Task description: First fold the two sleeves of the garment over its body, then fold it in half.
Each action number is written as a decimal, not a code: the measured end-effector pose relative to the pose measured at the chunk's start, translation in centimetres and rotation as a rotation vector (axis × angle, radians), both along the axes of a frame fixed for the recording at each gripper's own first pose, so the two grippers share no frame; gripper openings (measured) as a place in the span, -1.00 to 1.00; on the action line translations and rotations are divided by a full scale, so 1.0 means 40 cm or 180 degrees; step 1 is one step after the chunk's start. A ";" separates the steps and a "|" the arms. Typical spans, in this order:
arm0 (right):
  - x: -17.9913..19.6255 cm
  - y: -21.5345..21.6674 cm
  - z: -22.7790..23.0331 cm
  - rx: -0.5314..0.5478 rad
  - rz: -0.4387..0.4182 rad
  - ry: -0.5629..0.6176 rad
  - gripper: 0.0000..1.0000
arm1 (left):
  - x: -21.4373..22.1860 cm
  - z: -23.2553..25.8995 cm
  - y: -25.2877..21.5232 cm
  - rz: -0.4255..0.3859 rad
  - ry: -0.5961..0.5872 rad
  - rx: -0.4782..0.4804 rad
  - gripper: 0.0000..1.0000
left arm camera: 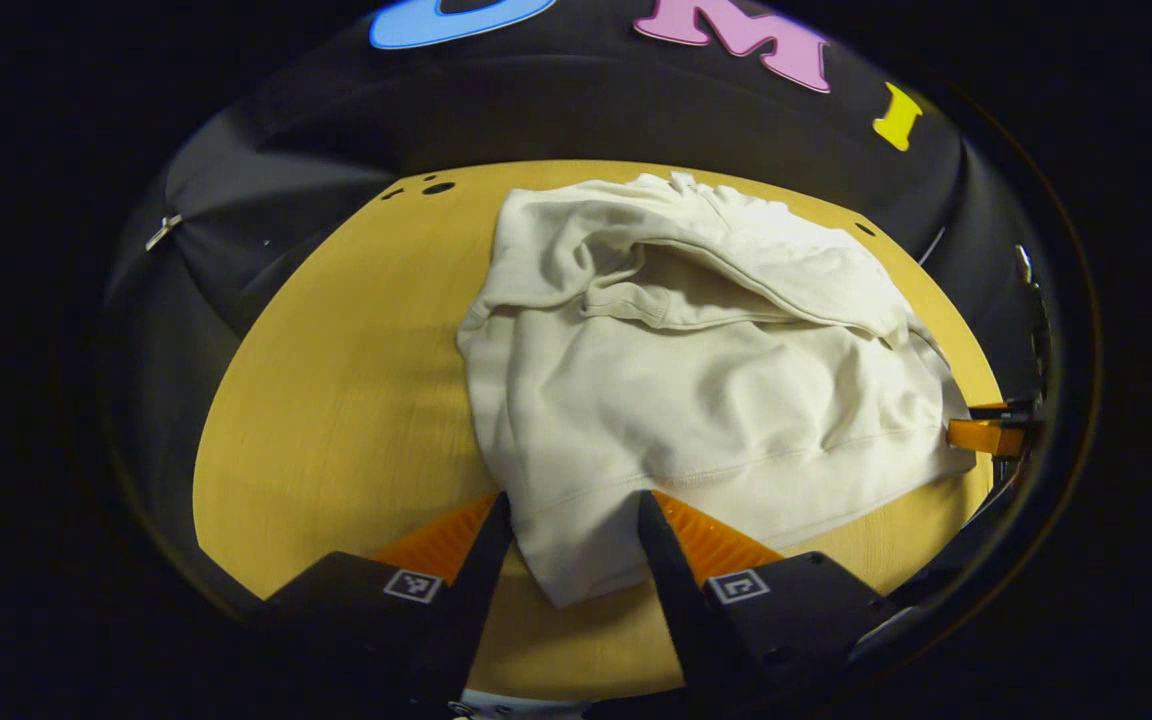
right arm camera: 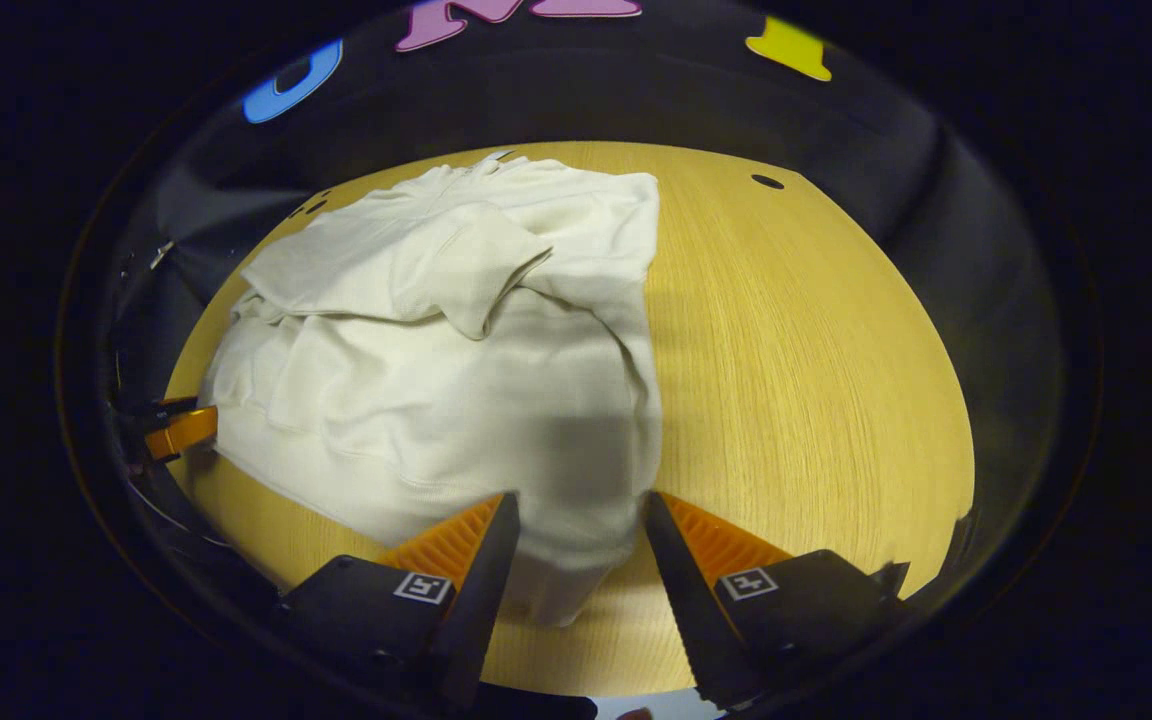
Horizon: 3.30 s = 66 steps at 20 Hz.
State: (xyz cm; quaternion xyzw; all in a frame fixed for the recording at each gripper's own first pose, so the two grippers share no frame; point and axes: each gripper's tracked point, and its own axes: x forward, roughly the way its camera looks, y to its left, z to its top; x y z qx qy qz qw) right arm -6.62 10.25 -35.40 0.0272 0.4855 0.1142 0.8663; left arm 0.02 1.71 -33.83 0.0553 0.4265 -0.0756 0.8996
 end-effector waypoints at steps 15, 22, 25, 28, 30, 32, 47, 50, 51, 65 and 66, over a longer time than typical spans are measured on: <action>-0.002 0.028 0.056 0.0415 0.0508 0.0158 -0.87 | -0.020 0.037 -0.007 -0.0166 0.0516 -0.0523 -0.84; 0.042 0.045 0.182 0.0779 0.0487 0.0081 -0.88 | -0.003 0.142 -0.001 -0.0231 0.0562 -0.0603 -0.86; 0.105 0.041 0.287 0.0933 0.0345 -0.0300 -0.88 | 0.040 0.218 -0.005 -0.0146 0.0345 -0.0723 -0.87; 0.182 0.024 0.382 0.1063 0.0160 -0.0620 -0.87 | 0.121 0.310 -0.011 -0.0052 -0.0010 -0.0795 -0.87; 0.246 0.020 0.425 0.1121 0.0042 -0.0793 -0.88 | 0.167 0.379 -0.010 -0.0031 -0.0253 -0.0800 -0.88; 0.299 0.021 0.465 0.1139 -0.0074 -0.0949 -0.88 | 0.194 0.443 -0.009 -0.0060 -0.0446 -0.0815 -0.88; 0.639 0.032 0.567 0.1314 -0.0582 -0.1415 -0.88 | 0.311 0.565 0.057 0.0183 -0.0822 -0.0919 -0.89; 0.698 0.034 0.537 0.1289 -0.0650 -0.1404 -0.88 | 0.354 0.553 0.060 0.0216 -0.0876 -0.0883 -0.89; 0.717 0.038 0.521 0.1263 -0.0653 -0.1400 -0.88 | 0.386 0.544 0.057 0.0240 -0.0876 -0.0882 -0.89; 0.911 0.075 0.232 0.1024 -0.0607 -0.0947 -0.88 | 0.648 0.290 0.067 0.0461 -0.0518 -0.0505 -0.95; 0.918 0.078 0.210 0.1021 -0.0612 -0.0889 -0.88 | 0.656 0.273 0.069 0.0453 -0.0480 -0.0471 -0.88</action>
